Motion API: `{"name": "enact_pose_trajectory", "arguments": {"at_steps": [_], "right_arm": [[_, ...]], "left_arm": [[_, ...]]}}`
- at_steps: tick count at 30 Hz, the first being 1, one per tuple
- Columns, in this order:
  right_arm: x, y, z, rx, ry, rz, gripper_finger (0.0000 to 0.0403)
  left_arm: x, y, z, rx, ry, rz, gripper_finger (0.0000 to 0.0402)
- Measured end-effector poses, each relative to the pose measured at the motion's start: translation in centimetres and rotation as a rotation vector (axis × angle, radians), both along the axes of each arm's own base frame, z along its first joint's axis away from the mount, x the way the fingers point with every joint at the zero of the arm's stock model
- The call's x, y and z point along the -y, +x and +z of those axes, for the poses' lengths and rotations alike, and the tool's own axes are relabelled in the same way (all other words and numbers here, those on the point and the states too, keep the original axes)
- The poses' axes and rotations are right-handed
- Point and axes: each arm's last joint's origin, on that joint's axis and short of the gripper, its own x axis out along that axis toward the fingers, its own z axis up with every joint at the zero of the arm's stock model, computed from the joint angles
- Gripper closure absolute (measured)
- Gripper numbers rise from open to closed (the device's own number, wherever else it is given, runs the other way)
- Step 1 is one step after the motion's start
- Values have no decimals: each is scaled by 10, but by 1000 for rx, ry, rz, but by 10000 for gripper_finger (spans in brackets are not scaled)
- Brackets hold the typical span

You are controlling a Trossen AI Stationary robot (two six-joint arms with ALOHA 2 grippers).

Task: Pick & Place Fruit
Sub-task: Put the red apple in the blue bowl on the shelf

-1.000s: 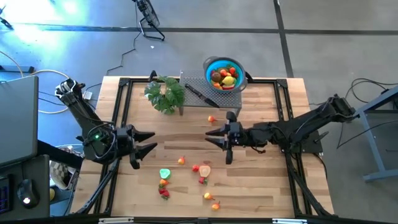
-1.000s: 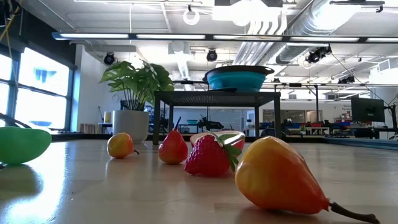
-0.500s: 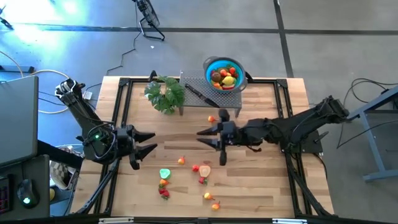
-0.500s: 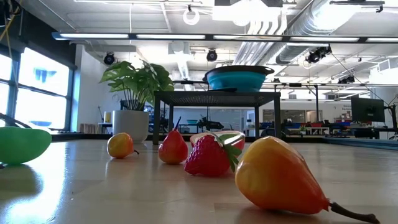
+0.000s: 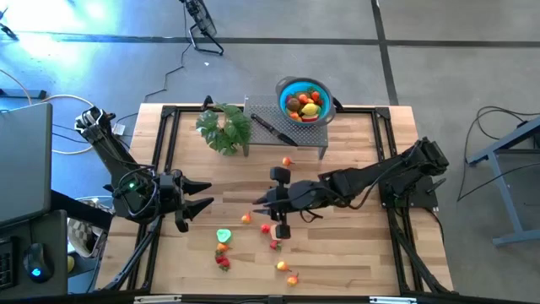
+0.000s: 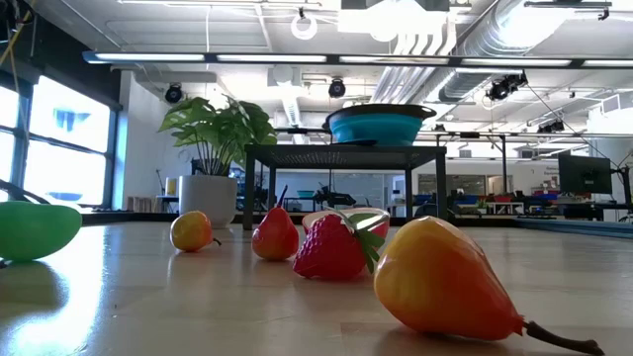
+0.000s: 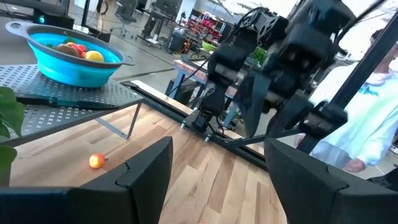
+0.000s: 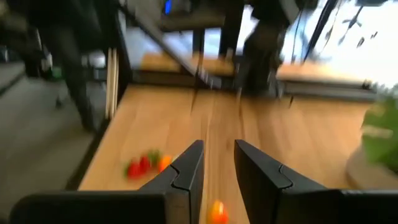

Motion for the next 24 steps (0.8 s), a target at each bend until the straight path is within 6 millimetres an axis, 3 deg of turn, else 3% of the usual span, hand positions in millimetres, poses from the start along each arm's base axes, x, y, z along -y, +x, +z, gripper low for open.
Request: {"name": "enact_pose_trajectory", "arguments": {"at_steps": [10,24], "right_arm": [[2,-15,-35,-321,-60,61,321],[1,-18,-37,-351,-65,7,305]], "left_arm": [[0,0,-1,-12,16,0,153],[0,0,-2,-17,22,0,153]]}}
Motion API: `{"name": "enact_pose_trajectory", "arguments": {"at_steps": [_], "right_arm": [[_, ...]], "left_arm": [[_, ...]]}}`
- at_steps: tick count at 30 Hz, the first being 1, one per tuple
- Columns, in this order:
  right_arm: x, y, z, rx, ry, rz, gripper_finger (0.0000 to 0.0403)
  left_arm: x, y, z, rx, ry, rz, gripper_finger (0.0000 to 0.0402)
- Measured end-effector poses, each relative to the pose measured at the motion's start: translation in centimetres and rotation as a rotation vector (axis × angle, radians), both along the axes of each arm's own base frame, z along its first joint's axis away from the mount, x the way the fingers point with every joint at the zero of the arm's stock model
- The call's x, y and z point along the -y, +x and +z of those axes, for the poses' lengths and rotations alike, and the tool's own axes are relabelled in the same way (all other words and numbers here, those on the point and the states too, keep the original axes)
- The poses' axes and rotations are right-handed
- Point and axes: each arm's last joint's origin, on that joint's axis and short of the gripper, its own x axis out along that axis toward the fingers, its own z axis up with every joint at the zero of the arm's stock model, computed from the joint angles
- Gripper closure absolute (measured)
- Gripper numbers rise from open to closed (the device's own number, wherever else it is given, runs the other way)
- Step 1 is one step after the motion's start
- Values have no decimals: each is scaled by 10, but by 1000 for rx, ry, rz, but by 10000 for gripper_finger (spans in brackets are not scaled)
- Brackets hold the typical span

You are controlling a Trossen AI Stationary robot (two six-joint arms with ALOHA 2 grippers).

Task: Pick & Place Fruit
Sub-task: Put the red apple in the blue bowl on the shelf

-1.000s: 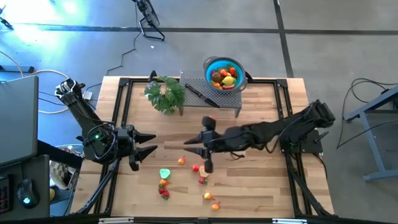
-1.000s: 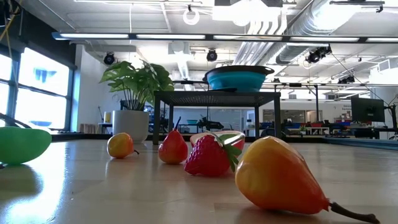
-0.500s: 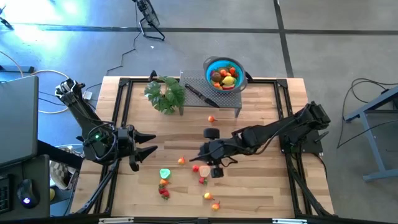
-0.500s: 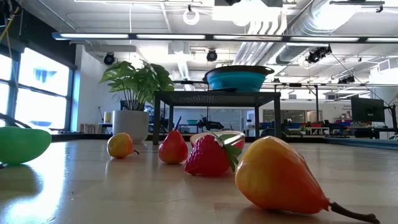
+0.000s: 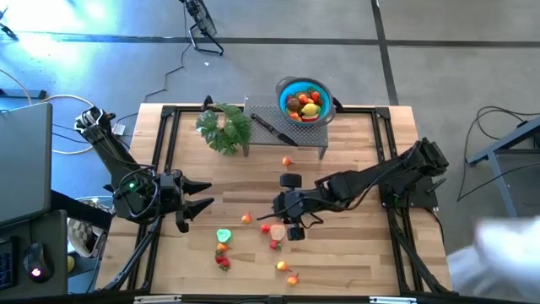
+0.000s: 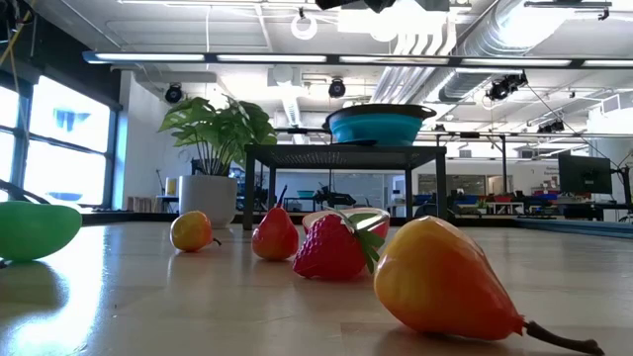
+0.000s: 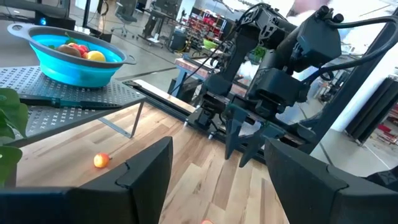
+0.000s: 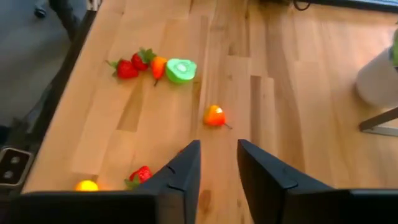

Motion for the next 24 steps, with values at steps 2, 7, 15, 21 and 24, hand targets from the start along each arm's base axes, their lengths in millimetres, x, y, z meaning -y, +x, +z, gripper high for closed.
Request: {"name": "enact_pose_trajectory", "arguments": {"at_steps": [2,7,15,21,24], "right_arm": [[0,0,0,3,-16,2,284],[0,0,0,5,-39,23,198],[0,0,0,5,-42,22,76],[0,0,1,7,42,-48,45],[0,0,0,-14,85,-48,44]], "left_arm": [[0,0,0,0,0,0,153],[0,0,0,0,0,0,153],[0,0,0,0,0,0,153],[0,0,0,0,-1,0,153],[0,0,0,0,-1,1,153]]}}
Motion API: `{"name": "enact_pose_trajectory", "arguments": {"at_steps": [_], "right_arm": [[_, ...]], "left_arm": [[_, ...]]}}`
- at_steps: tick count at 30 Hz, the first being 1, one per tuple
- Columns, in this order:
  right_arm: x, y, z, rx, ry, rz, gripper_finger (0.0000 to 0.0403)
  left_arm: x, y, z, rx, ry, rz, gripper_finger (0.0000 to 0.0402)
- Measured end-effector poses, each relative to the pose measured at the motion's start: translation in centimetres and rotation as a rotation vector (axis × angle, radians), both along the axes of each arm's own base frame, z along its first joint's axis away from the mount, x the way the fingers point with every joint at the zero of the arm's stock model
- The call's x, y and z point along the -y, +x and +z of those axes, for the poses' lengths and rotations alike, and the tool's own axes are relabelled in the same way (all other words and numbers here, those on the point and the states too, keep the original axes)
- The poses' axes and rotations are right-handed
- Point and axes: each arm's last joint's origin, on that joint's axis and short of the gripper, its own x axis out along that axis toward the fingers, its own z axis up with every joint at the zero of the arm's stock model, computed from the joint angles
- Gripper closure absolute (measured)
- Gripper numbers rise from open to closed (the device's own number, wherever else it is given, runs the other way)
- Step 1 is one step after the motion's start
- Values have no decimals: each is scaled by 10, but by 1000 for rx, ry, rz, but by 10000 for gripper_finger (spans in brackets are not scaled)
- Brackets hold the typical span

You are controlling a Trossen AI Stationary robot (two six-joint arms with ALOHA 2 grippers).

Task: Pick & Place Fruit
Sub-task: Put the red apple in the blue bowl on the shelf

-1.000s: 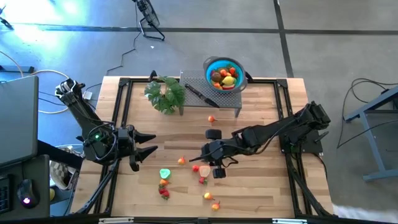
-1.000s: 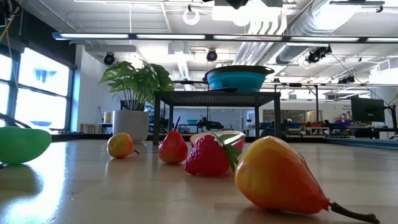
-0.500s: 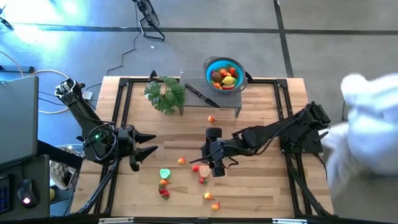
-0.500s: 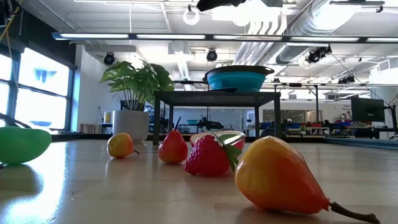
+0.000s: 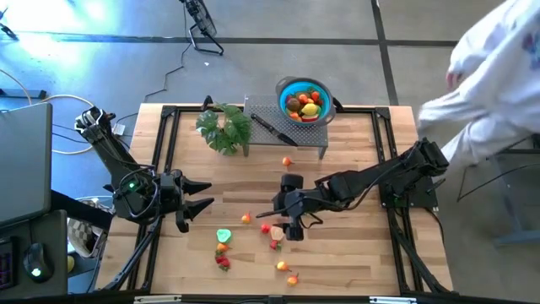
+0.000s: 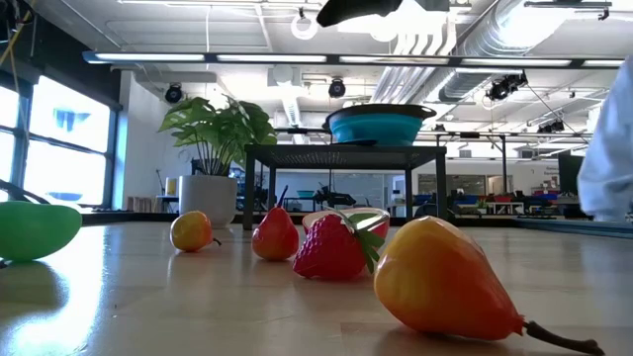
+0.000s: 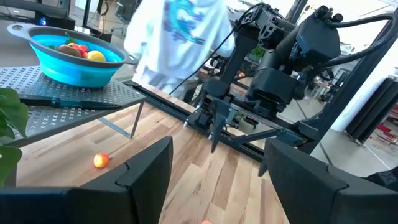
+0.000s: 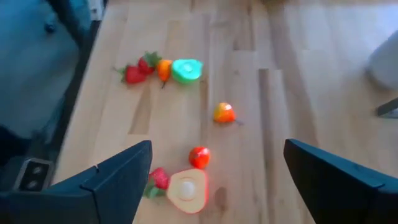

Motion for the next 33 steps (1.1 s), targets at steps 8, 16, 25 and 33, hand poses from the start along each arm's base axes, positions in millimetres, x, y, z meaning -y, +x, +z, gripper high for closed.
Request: {"name": "enact_pose_trajectory", "arguments": {"at_steps": [8,16,25,33], "right_arm": [[-13,18,-44,-131,-5,135,49],[-19,32,-86,-229,-75,238,50],[-25,37,-114,-292,-130,288,50],[-32,38,-135,-347,-178,307,50]], "left_arm": [[0,0,0,0,0,0,153],[0,0,0,0,-1,0,153],[0,0,0,0,-1,0,153],[0,0,0,0,0,0,153]]}}
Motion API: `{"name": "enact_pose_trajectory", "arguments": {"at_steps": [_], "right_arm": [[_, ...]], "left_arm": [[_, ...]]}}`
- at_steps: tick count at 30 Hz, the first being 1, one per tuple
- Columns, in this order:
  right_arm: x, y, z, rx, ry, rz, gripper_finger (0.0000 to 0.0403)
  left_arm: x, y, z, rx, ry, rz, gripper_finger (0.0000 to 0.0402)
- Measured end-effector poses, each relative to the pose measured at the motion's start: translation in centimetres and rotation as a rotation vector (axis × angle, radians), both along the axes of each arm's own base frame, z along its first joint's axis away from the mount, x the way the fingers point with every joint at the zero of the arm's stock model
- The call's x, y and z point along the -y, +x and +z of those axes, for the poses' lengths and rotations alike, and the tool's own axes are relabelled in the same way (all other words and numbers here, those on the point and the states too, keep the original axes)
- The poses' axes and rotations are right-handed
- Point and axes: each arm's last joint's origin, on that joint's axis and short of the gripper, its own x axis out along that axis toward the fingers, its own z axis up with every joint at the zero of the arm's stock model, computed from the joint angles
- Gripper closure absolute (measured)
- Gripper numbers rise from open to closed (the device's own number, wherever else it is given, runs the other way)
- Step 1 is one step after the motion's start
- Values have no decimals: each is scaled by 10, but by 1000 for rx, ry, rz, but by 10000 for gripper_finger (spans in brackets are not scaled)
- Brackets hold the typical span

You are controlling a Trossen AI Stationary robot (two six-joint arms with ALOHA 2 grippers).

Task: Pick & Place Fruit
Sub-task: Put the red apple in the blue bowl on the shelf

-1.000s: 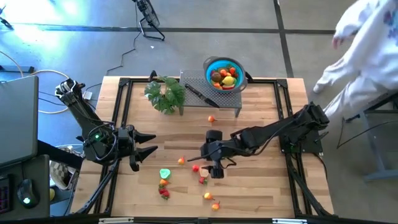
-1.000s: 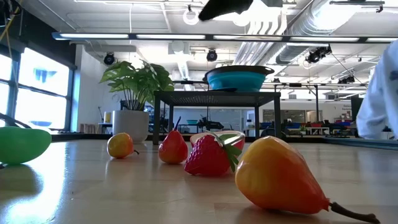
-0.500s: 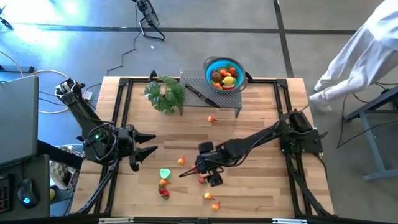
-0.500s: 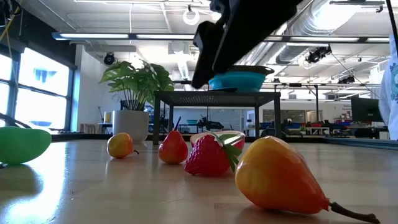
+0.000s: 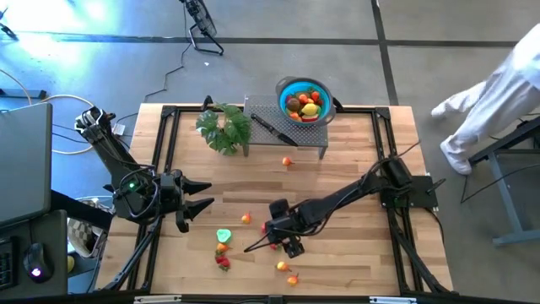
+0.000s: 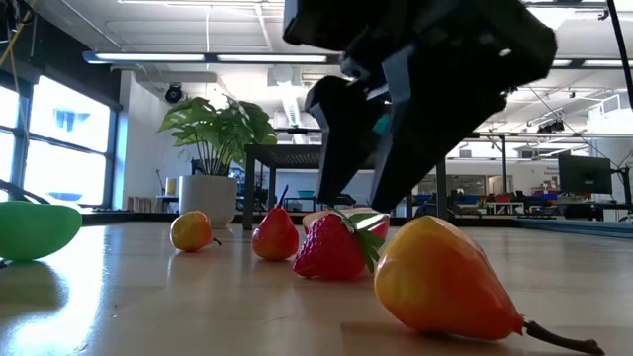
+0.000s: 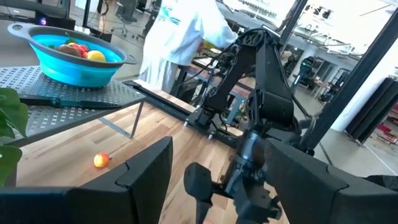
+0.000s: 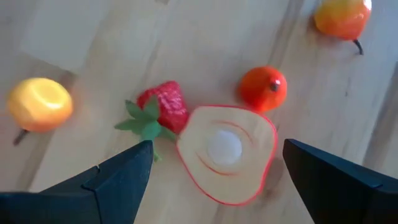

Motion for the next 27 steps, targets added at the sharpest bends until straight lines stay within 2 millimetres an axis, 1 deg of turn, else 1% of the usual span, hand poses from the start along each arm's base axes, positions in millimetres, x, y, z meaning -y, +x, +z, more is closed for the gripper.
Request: {"name": "enact_pose_trajectory", "arguments": {"at_steps": [7,13,27], "right_arm": [[-1,4,-11,4,-26,-13,50],[-1,5,-28,-43,-40,-12,50],[-1,6,-29,-44,-36,-21,50]], "left_arm": [[0,0,0,-3,4,0,153],[0,0,-1,-3,1,0,153],[0,0,-2,-13,12,0,153]]}}
